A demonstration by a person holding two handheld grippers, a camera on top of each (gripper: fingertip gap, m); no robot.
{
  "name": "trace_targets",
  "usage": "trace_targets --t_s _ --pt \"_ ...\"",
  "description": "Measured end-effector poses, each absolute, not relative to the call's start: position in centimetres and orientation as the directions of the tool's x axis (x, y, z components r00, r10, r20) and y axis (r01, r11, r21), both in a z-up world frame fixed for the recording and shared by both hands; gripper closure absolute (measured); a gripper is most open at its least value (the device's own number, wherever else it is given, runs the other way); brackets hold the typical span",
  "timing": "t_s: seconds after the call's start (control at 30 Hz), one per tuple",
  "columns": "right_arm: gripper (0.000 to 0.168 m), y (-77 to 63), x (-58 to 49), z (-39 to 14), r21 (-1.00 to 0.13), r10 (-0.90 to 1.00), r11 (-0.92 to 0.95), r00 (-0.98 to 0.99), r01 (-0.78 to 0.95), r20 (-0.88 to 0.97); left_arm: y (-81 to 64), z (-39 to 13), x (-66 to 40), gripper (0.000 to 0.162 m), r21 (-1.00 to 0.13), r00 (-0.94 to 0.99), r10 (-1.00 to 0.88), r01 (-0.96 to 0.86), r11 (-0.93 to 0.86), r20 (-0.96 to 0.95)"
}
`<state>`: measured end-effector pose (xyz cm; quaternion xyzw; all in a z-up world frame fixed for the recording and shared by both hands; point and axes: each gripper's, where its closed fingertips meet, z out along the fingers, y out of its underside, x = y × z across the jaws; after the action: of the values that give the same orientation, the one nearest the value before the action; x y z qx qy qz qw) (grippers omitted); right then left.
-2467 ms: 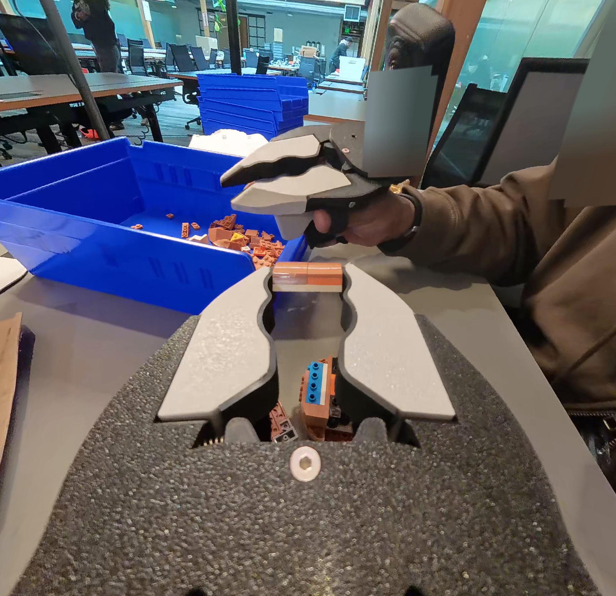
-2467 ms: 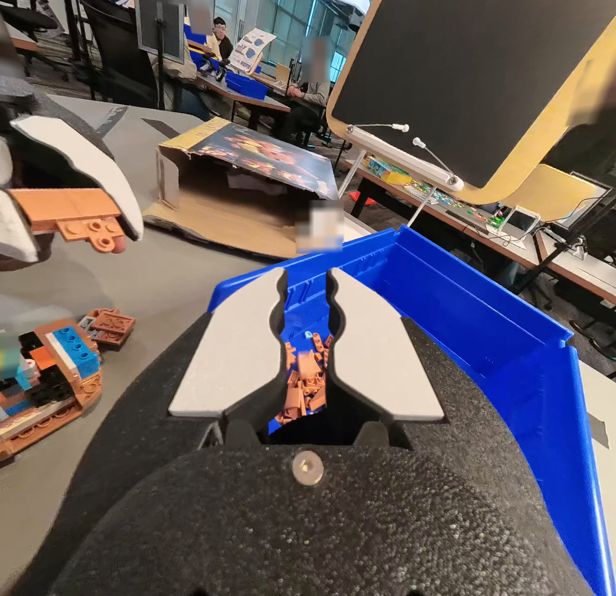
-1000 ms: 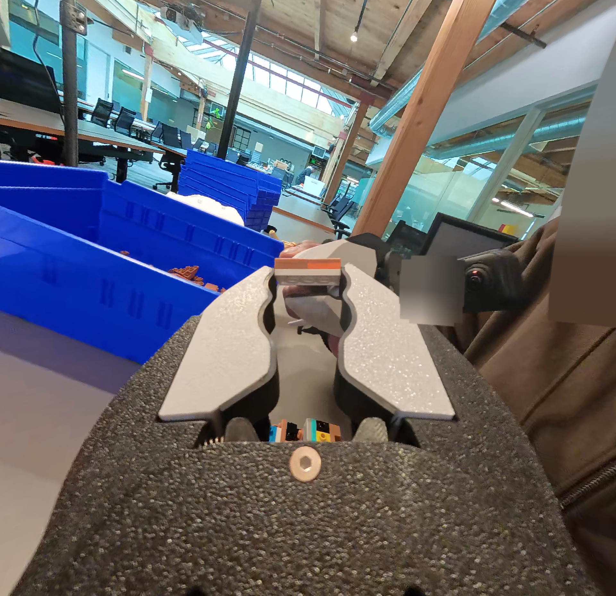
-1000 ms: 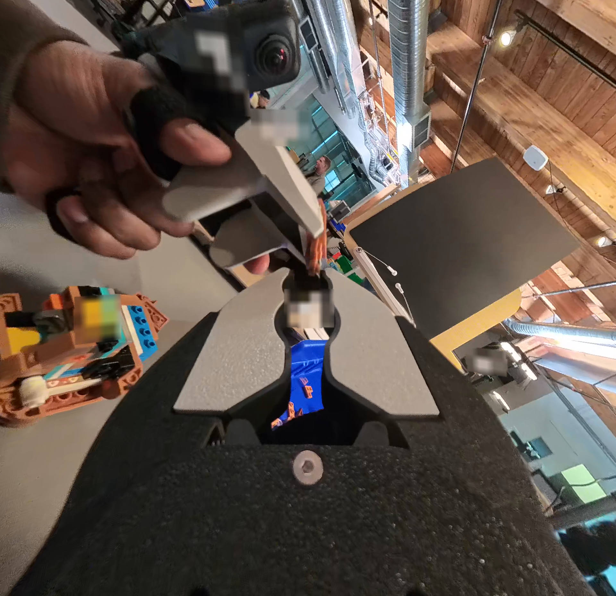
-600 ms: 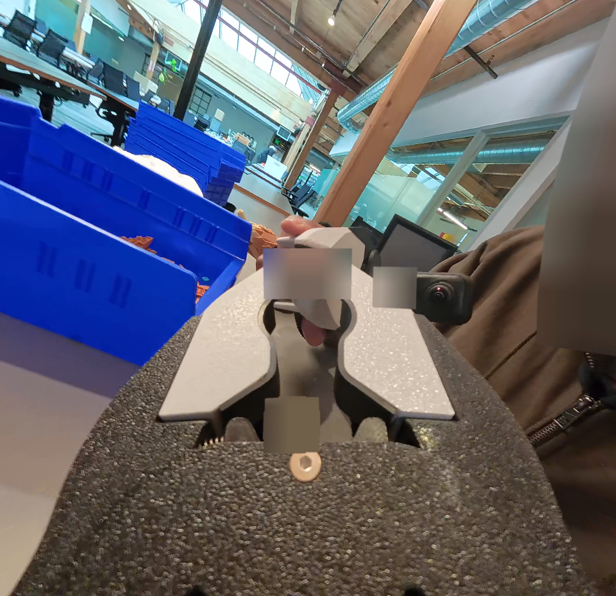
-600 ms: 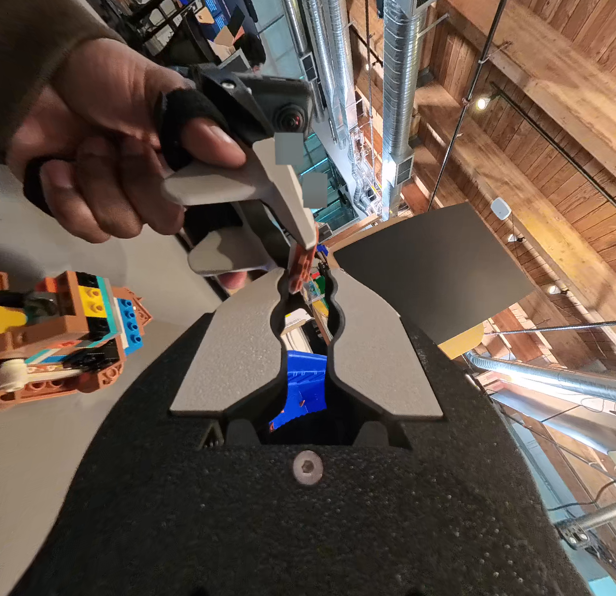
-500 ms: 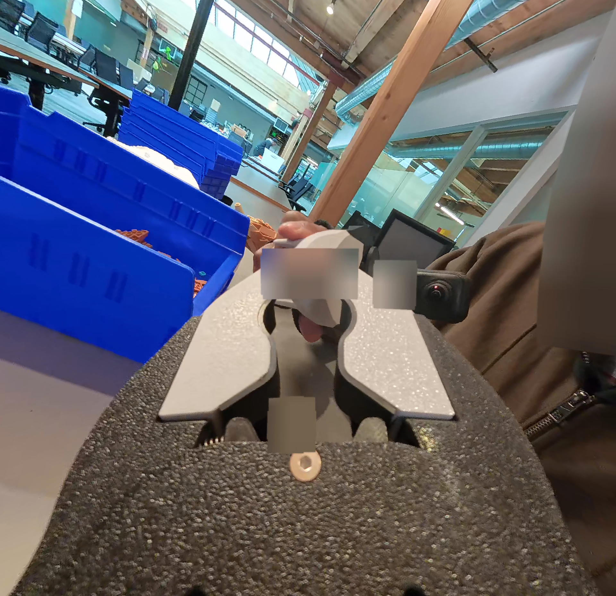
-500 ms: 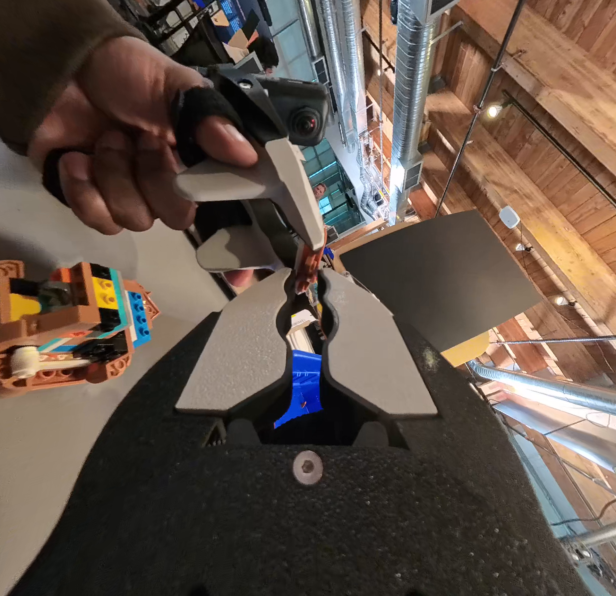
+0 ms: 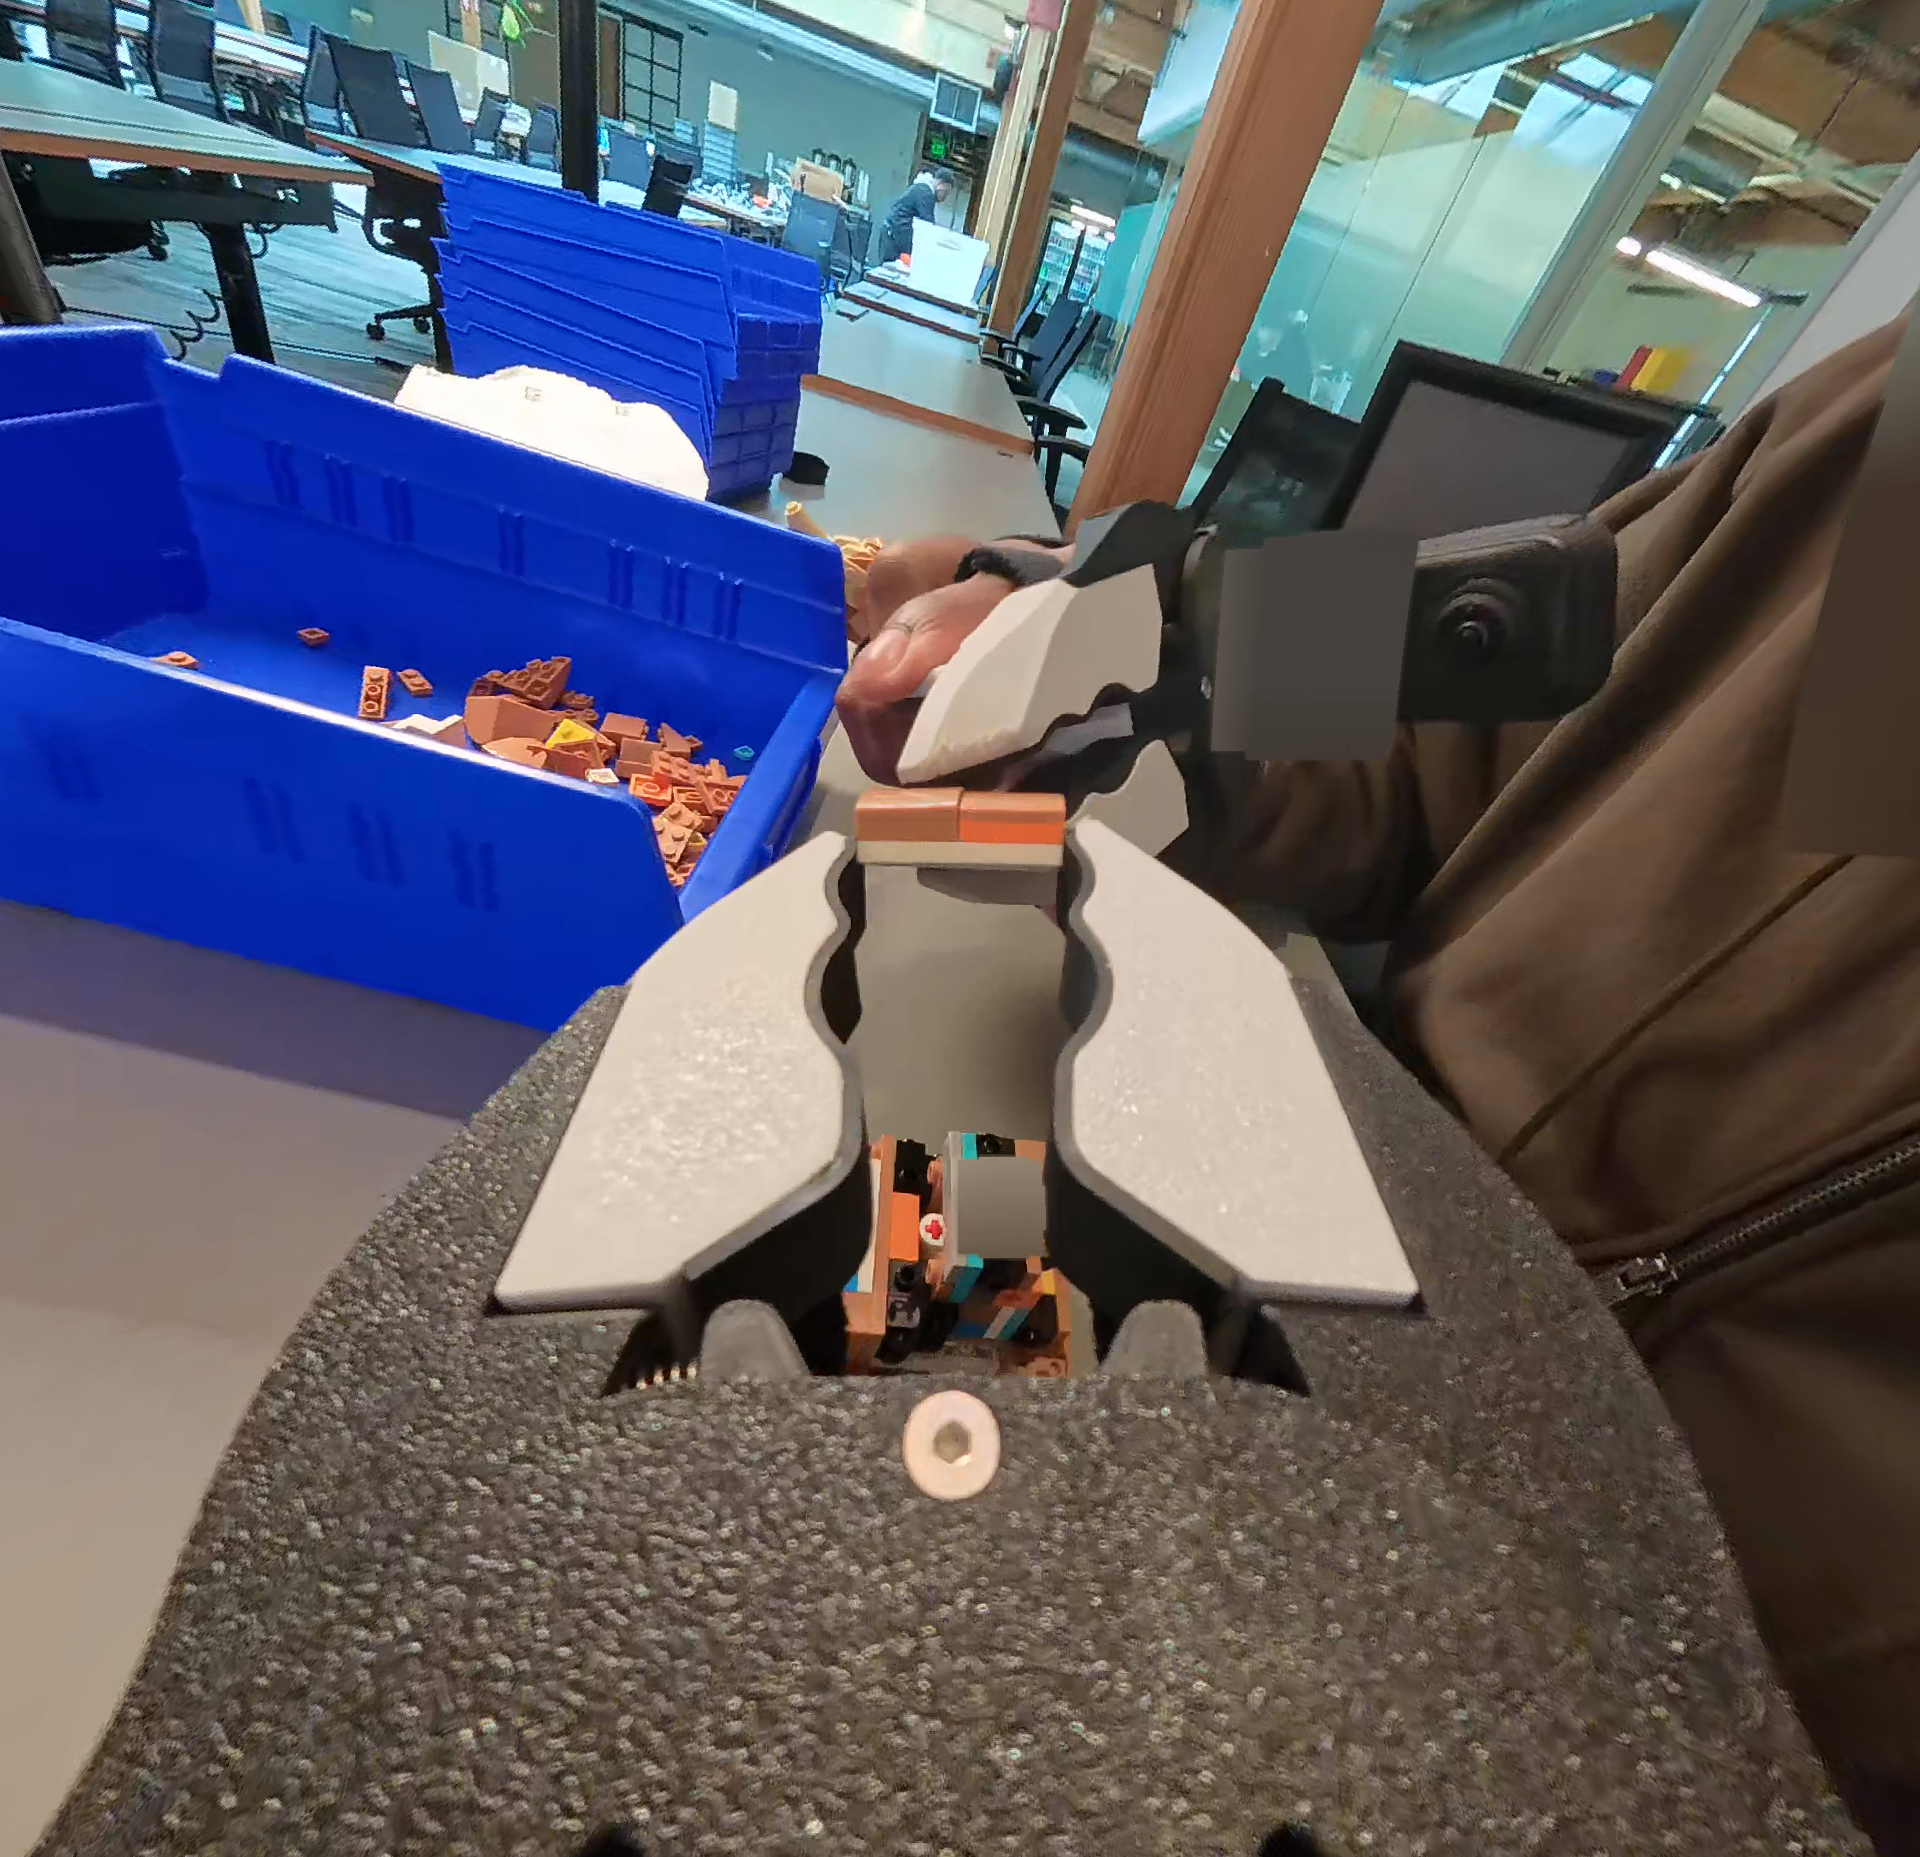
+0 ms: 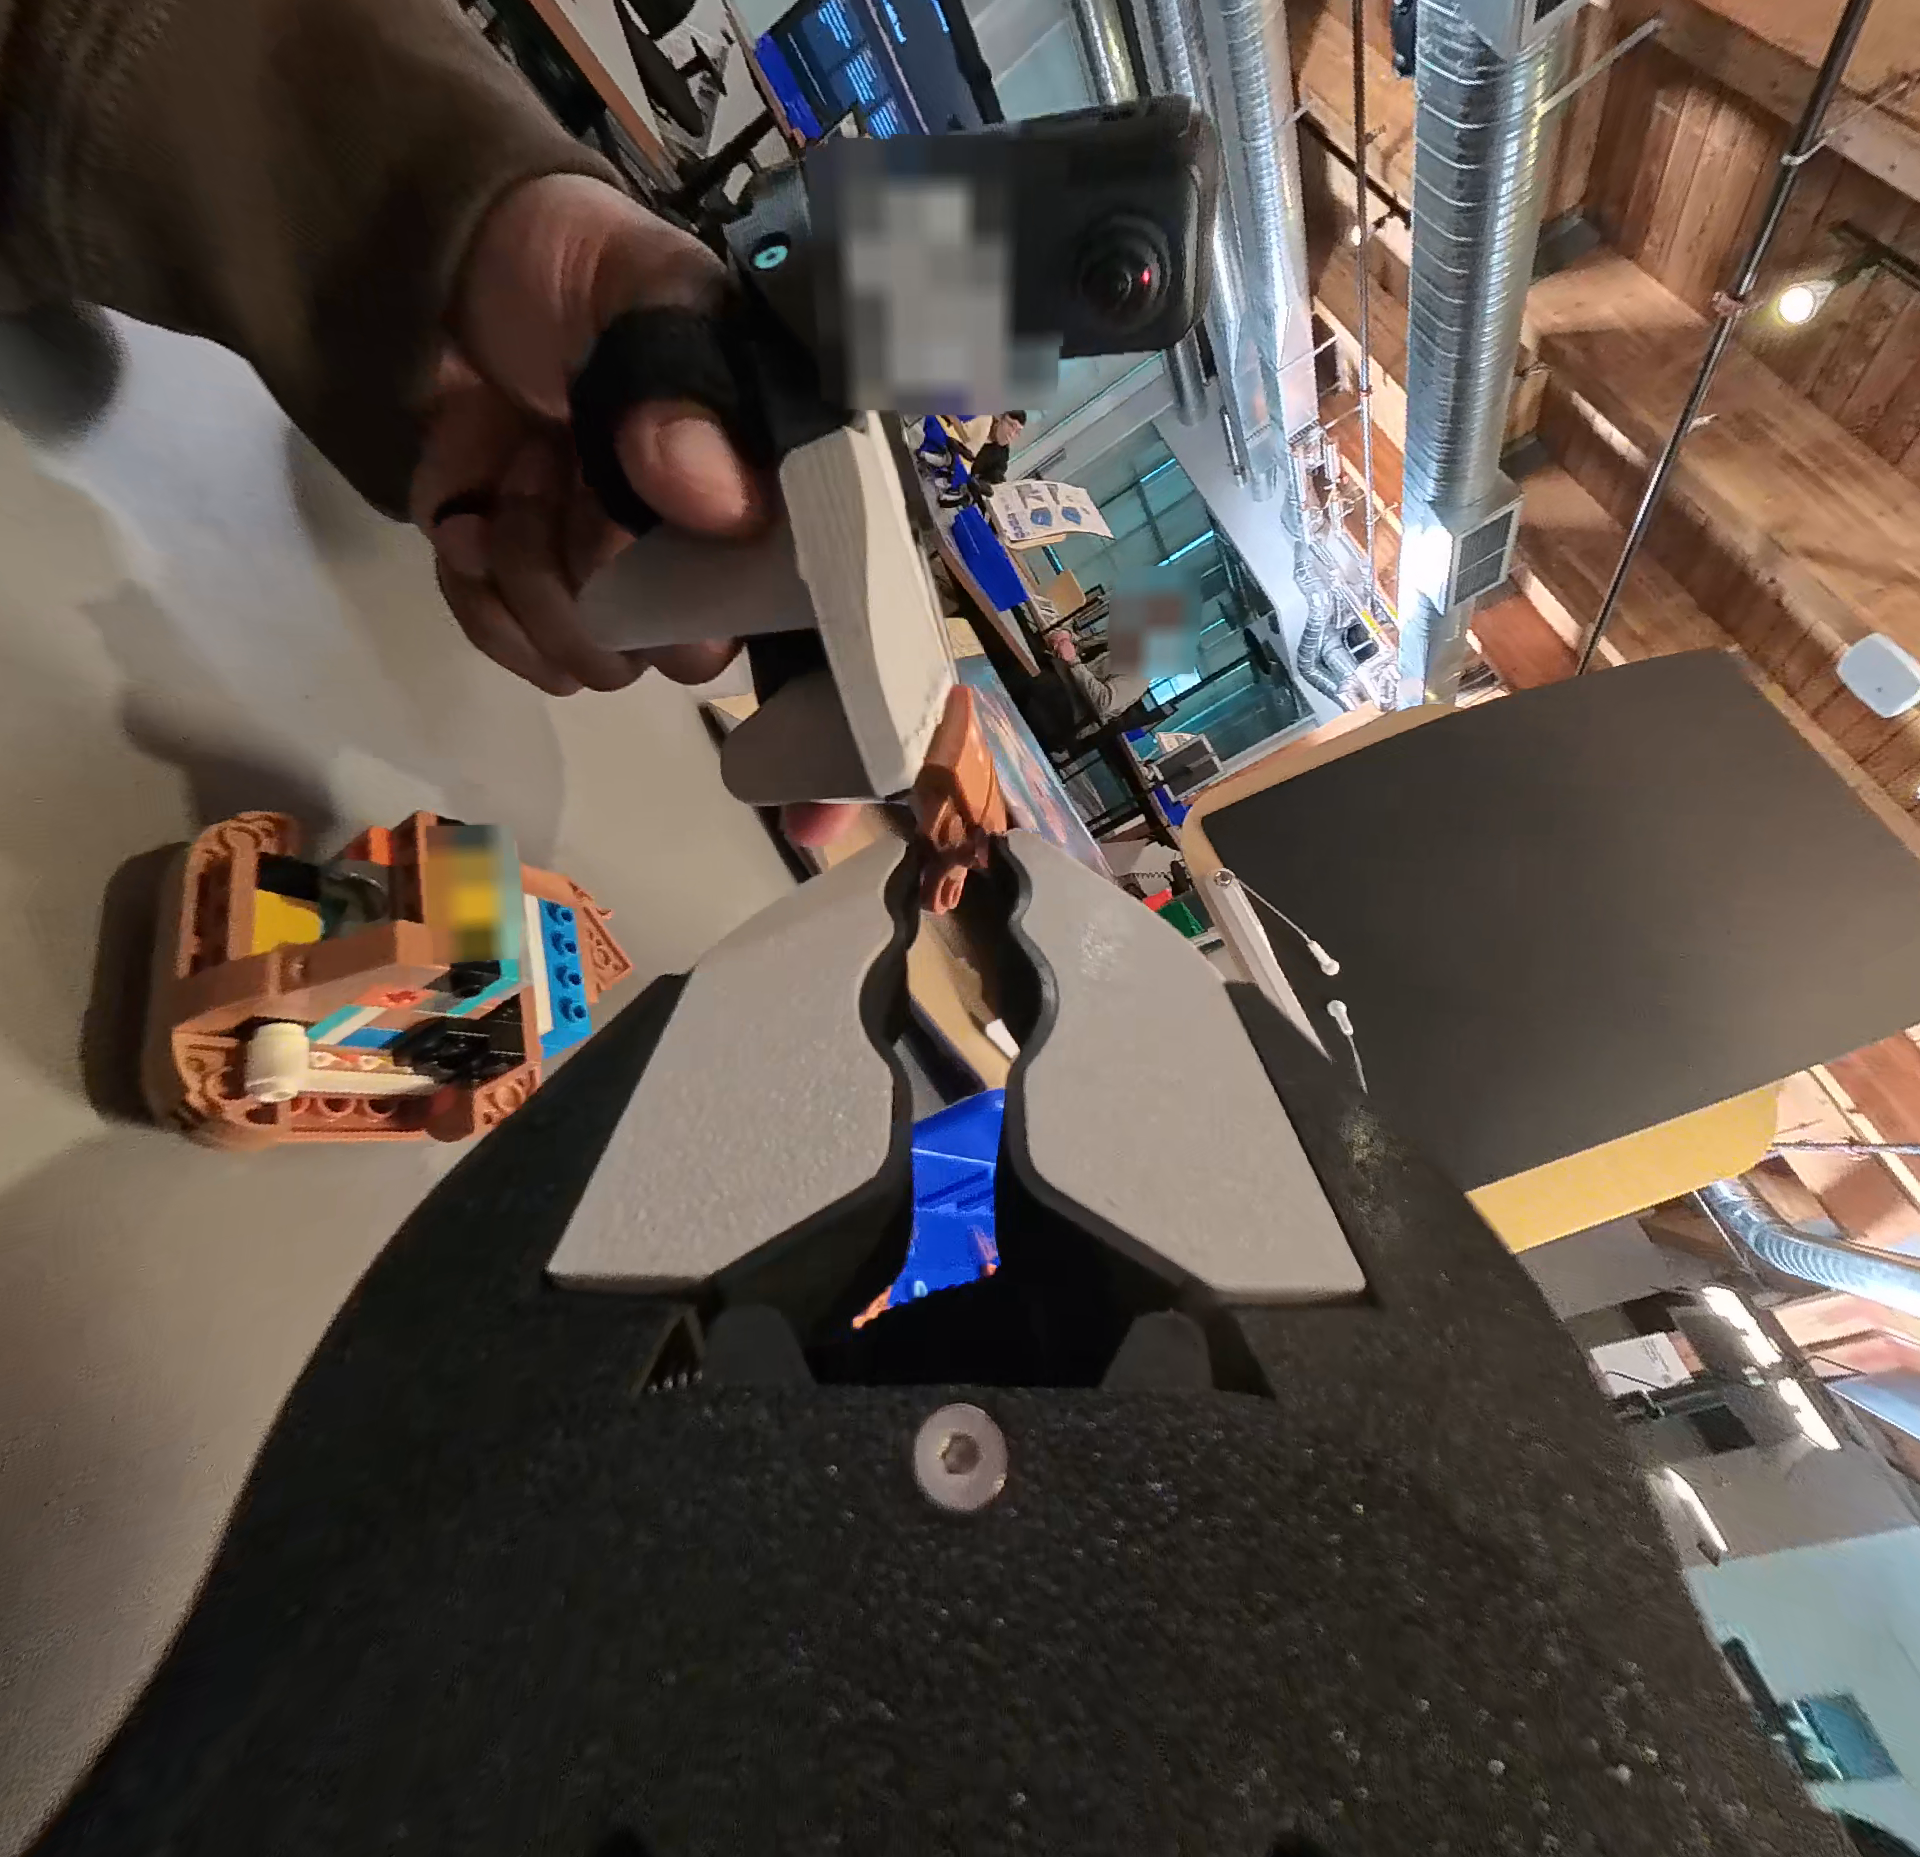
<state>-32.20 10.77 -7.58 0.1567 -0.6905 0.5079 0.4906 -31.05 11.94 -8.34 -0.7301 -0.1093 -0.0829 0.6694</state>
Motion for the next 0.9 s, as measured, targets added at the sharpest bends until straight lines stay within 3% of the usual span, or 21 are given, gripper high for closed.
trace_targets --t_s 0.53,0.67,0.8,0.9 --pt "0.157 11.0 -31.4 -10.0 -0.455 0.096 0.485 -0.472 -0.747 0.876 11.8 -11.5 -30.2 0.126 -0.938 0.980 0.025 0.194 -0.288 0.195" --pt "0.159 11.1 -33.0 -9.1 -0.510 0.222 0.520 -0.467 -0.686 0.856 11.9 -10.3 -31.5 0.126 -0.952 0.967 0.083 0.251 -0.175 0.240" --pt "0.161 10.8 -34.2 -8.7 -0.650 0.379 0.501 -0.531 -0.571 0.758 11.9 -9.3 -32.9 0.124 -0.929 0.925 0.114 0.368 -0.026 0.363" --pt "0.161 10.8 -34.8 -8.8 -0.671 0.427 0.518 -0.519 -0.531 0.740 11.8 -9.1 -33.3 0.120 -0.906 0.900 0.110 0.423 0.013 0.422"
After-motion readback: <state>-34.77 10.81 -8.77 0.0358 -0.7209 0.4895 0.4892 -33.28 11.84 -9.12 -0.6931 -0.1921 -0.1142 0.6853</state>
